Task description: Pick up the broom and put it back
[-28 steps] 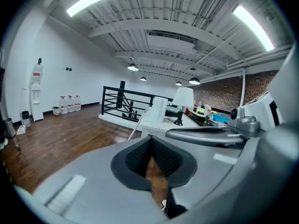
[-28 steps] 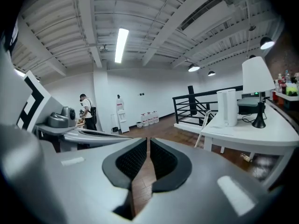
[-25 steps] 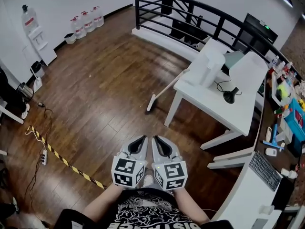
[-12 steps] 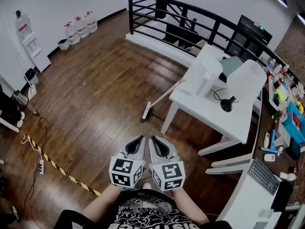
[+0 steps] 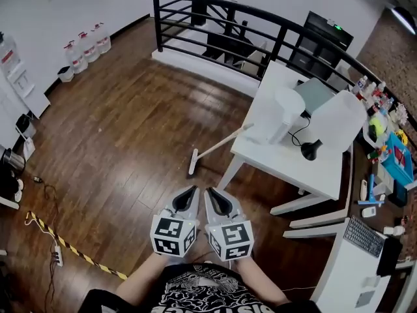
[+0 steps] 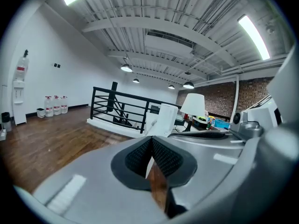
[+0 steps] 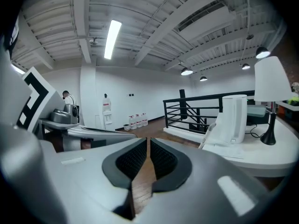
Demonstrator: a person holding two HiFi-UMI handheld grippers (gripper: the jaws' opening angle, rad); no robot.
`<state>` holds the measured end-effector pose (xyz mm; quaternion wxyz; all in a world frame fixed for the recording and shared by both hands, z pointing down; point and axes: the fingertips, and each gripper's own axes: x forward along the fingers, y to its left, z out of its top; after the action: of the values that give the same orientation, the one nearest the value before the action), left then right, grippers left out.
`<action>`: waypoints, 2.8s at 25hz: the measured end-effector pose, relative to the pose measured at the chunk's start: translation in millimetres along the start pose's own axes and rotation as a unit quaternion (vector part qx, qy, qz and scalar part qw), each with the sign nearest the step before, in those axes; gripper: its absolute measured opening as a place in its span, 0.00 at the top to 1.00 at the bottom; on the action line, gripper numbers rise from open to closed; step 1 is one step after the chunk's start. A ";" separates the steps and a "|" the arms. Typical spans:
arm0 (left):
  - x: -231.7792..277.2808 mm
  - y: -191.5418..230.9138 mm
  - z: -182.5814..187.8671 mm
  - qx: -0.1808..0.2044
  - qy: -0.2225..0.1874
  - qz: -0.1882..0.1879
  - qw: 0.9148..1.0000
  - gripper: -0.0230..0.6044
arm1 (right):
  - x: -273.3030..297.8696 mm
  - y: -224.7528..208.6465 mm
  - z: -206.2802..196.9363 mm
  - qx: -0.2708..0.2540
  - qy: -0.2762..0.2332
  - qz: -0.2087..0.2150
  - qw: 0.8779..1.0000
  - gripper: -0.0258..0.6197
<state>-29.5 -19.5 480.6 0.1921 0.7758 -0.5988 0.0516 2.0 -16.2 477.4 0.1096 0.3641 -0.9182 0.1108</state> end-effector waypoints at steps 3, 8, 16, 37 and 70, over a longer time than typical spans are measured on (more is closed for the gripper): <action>15.4 22.6 13.9 0.004 0.004 -0.020 1.000 0.95 | 28.3 -2.3 10.1 0.006 0.000 -0.021 1.000 0.96; 39.7 53.4 31.7 0.009 0.013 -0.056 0.998 0.95 | 68.4 -10.1 23.3 0.023 0.000 -0.062 0.998 0.96; 73.0 81.6 57.4 0.017 0.022 -0.108 0.994 0.95 | 107.0 -35.7 44.9 0.046 -0.013 -0.129 0.990 0.95; 125.8 84.0 72.3 0.051 0.034 -0.194 0.979 0.95 | 116.3 -163.3 29.5 0.153 -0.084 -0.288 0.942 0.75; 262.5 70.2 106.4 0.088 0.040 -0.190 0.977 0.95 | 196.9 -317.9 -44.8 0.237 -0.021 -0.326 0.915 0.80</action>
<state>-39.2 -311.2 480.5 0.1530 0.8867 -0.4252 0.0980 87.8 -356.2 614.9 0.0310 0.6610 -0.6974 0.2753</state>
